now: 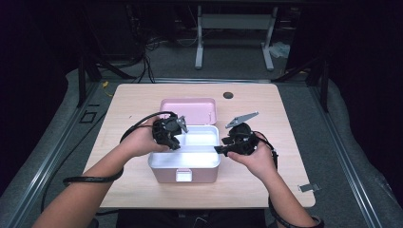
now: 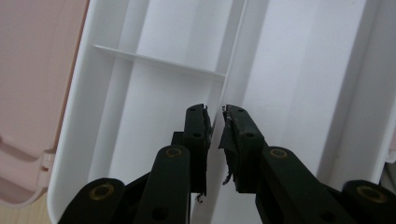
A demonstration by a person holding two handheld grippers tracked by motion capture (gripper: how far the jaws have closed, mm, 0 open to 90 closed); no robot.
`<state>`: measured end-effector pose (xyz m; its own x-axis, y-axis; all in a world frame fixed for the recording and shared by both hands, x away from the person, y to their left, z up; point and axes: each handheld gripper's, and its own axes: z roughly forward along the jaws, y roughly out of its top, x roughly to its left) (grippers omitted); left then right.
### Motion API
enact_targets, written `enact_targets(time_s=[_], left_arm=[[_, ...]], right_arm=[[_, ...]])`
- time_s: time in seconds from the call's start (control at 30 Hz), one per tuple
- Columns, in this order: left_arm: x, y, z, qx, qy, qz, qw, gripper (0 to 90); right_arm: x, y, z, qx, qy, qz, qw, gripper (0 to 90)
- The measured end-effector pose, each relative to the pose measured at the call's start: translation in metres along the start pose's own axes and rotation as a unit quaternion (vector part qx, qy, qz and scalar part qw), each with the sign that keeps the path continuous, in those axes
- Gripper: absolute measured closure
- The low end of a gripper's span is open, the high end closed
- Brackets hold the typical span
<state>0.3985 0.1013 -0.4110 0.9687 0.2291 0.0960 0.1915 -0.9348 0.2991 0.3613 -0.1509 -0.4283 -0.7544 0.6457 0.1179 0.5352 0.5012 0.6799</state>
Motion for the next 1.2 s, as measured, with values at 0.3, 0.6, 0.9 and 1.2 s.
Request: enact_targets(time_s=[0.3, 0.6, 0.9, 1.2], left_arm=[[0.001, 0.006, 0.007, 0.017, -0.007, 0.013, 0.9997, 83.4], [-0.001, 0.011, 0.007, 0.040, -0.003, 0.038, 0.9985, 85.5], [-0.002, 0.022, 0.010, 0.075, -0.003, 0.064, 0.9952, 85.6], [-0.003, 0.027, 0.018, 0.078, -0.003, 0.069, 0.9945, 84.3]], right_arm=[[-0.001, -0.005, 0.001, -0.002, 0.009, 0.005, 0.9999, 52.1], [-0.001, -0.005, -0.003, -0.008, 0.007, 0.004, 0.9999, 51.7], [-0.006, -0.007, -0.011, -0.019, 0.004, 0.013, 0.9997, 51.7], [-0.008, -0.009, -0.010, -0.019, 0.003, 0.016, 0.9997, 51.7]])
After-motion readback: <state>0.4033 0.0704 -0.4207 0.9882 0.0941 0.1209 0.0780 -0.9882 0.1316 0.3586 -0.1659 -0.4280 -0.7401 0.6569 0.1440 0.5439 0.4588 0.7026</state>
